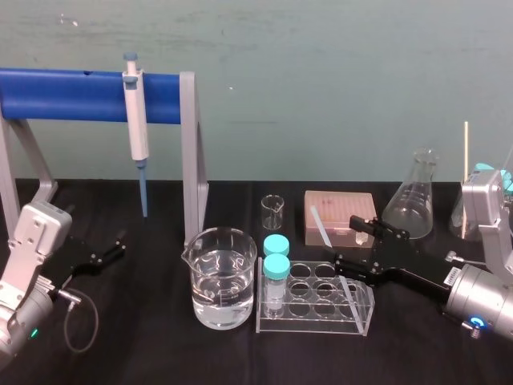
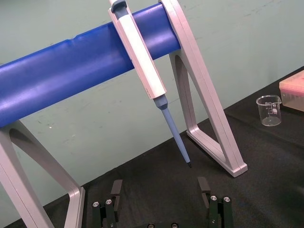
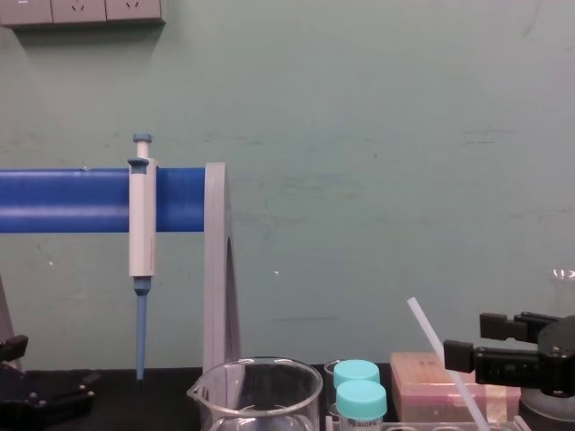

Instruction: Pick up the stirring rod with one hand, then place it down.

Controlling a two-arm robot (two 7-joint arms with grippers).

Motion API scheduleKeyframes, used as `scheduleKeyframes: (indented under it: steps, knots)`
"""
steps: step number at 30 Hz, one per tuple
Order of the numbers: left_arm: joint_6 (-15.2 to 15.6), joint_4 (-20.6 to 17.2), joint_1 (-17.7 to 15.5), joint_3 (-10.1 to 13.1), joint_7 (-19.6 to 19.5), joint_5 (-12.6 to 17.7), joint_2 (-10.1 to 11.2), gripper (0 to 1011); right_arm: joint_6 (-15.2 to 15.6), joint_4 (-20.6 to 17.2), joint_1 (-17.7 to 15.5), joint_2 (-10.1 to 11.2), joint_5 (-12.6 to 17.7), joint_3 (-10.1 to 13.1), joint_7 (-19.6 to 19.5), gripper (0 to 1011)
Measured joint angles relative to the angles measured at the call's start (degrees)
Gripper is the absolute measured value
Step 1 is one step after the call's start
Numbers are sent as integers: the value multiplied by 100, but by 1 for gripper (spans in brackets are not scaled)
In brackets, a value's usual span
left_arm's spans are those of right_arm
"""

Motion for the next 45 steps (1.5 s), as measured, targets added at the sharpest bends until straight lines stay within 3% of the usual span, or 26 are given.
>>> scheduleKeyframes:
  steps: [5,8,11,15,16,19,23,30,45]
  knots:
    - [0,0,0,0,0,0,0,1000,-8,-3,-6,-6,20,22,-14,991]
    - [0,0,0,0,0,0,0,1000,-96,-46,-73,-47,68,178,-185,1003]
    - [0,0,0,0,0,0,0,1000,-203,-132,-201,-121,34,409,-596,1003]
    - [0,0,0,0,0,0,0,1000,-225,-244,-432,-306,-255,773,-1590,1003]
    - [0,0,0,0,0,0,0,1000,-225,-244,-432,-306,-255,773,-1590,1003]
    - [0,0,0,0,0,0,0,1000,-22,-257,-552,-465,-601,901,-2369,1003]
    - [0,0,0,0,0,0,0,1000,254,-148,-592,-600,-870,905,-2819,1003]
    - [-1,0,0,0,0,0,0,1000,673,264,-527,-806,-995,842,-2962,1003]
    - [0,0,0,0,0,0,0,1000,637,206,-541,-783,-992,848,-2973,1003]
